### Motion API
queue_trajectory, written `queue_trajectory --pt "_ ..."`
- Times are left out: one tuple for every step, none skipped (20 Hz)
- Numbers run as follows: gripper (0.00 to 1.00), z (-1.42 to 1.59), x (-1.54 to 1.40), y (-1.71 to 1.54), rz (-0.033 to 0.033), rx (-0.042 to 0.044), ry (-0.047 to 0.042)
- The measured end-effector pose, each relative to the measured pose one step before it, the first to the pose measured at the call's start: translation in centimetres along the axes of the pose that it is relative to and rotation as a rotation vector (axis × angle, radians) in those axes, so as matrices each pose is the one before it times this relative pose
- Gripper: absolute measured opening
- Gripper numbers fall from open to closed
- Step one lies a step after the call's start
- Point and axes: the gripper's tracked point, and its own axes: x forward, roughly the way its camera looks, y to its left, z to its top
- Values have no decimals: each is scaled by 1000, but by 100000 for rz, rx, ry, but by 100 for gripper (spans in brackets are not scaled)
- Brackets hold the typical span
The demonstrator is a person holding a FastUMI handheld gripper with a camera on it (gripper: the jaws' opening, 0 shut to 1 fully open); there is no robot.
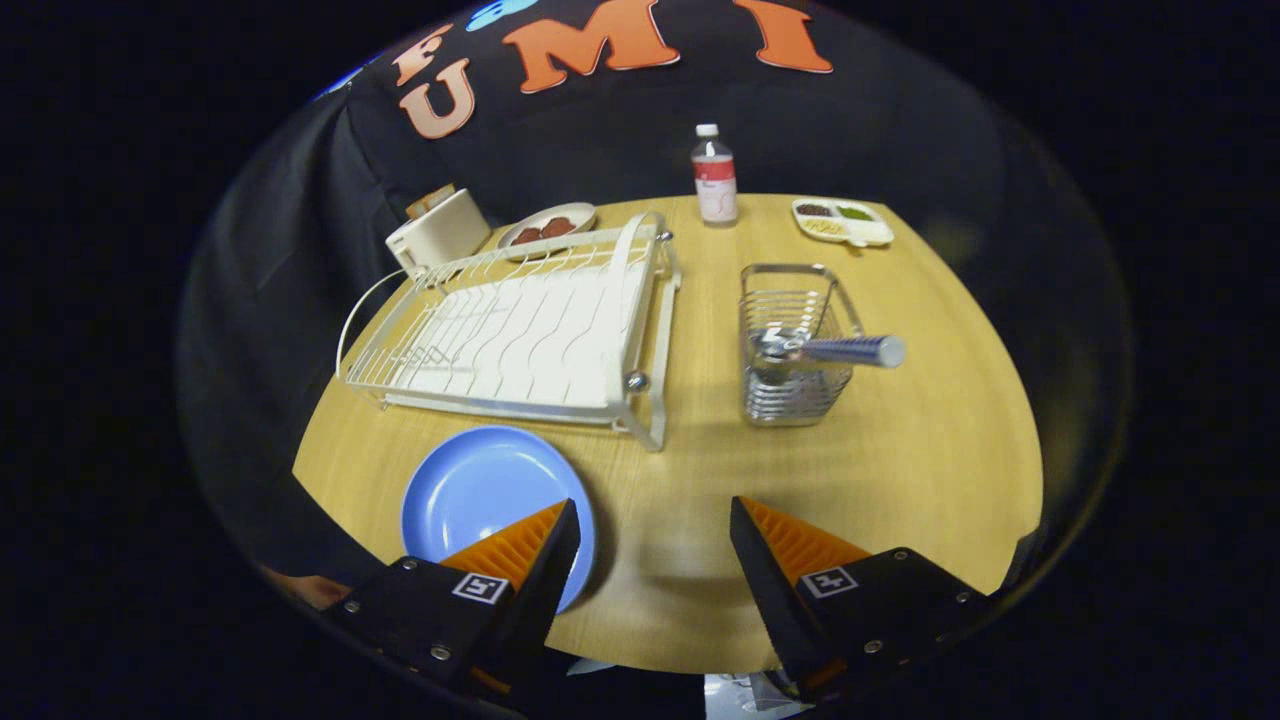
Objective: Take the plate from the dish rack, then take the spoon from the basket and place it into the plate.
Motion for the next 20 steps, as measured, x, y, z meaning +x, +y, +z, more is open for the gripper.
queue_trajectory --pt "91 853 -130 -1126 -2919 -421 -3470" --pt "90 727 28 -1148 -3141 -628 -3120" --pt "90 440 167 -926 -1991 -841 -2242" --pt "90 543 194 -646 -1278 -786 -2903" --pt "87 217 452 -452 -822 -762 -1844" --pt "76 452 359 -379 -1592 -906 -1820" --pt "72 275 203 -450 -1521 -408 -1602" --pt "63 450 282 -442 -1203 278 -2200" --pt "61 390 189 -274 -453 683 -2410" --pt "56 357 210 -223 -504 603 -2459" --pt "54 415 188 -262 -574 299 -2544" --pt "49 317 205 -282 -828 219 -2433" --pt "46 356 197 -220 -512 633 -1801" --pt "40 273 291 34 178 1147 -1616" --pt "38 128 290 79 177 1207 -578" --pt "32 -91 278 202 1089 833 -72" --pt "29 -9 269 -15 -435 295 84" --pt "23 149 222 26 93 98 -675" --pt "21 313 26 -9 -361 256 -1165" --pt "17 373 99 173 743 853 -1285"
